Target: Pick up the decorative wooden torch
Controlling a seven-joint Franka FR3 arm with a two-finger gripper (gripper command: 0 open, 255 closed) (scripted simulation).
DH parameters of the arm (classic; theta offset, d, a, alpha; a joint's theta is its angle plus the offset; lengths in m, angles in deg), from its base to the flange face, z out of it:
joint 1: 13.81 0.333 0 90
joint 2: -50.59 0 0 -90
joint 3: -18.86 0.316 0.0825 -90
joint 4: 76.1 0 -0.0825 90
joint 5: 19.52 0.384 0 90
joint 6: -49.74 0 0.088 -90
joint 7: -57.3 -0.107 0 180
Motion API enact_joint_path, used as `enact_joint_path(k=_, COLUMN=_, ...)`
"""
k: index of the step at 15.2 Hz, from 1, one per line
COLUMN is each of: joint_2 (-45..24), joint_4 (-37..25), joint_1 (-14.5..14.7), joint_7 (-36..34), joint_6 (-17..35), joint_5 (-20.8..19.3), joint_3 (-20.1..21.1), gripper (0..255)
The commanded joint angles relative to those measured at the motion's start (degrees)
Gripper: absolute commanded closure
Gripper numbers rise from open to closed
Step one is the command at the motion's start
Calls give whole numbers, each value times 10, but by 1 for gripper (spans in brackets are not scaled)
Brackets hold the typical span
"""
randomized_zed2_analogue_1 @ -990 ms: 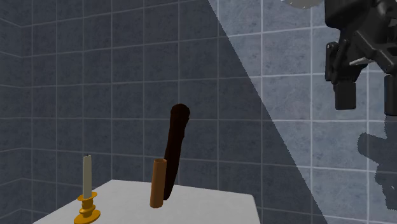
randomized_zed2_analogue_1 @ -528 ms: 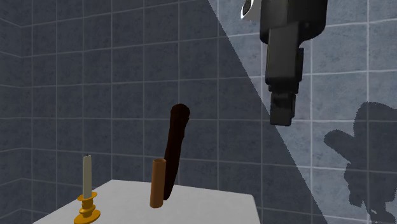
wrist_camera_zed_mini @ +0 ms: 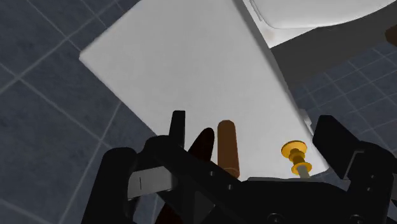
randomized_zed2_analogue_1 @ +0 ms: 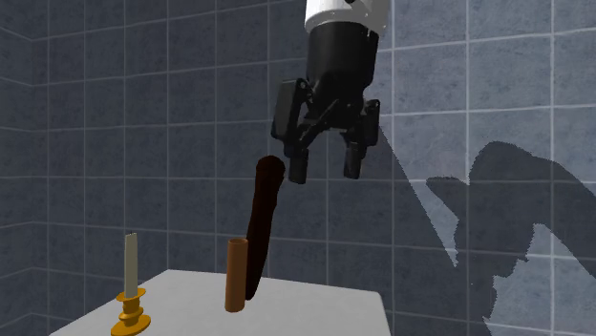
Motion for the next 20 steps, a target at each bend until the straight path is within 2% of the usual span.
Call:
enact_joint_path(k=1, joint_2=-28, joint_4=-25, joint_1=-12, joint_7=-38, joint_6=19, joint_5=-9, joint_3=1, gripper=0)
enact_joint_path(k=10, joint_2=-150, joint_4=-151, joint_1=-60, joint_7=-188, joint_6=73, joint_5=-54, joint_3=-15, gripper=0)
enact_joint_path(k=20, joint_2=-259, joint_4=-299, joint_1=-101, joint_7=-337, joint_6=92, joint_5=-92, joint_3=-57, gripper=0)
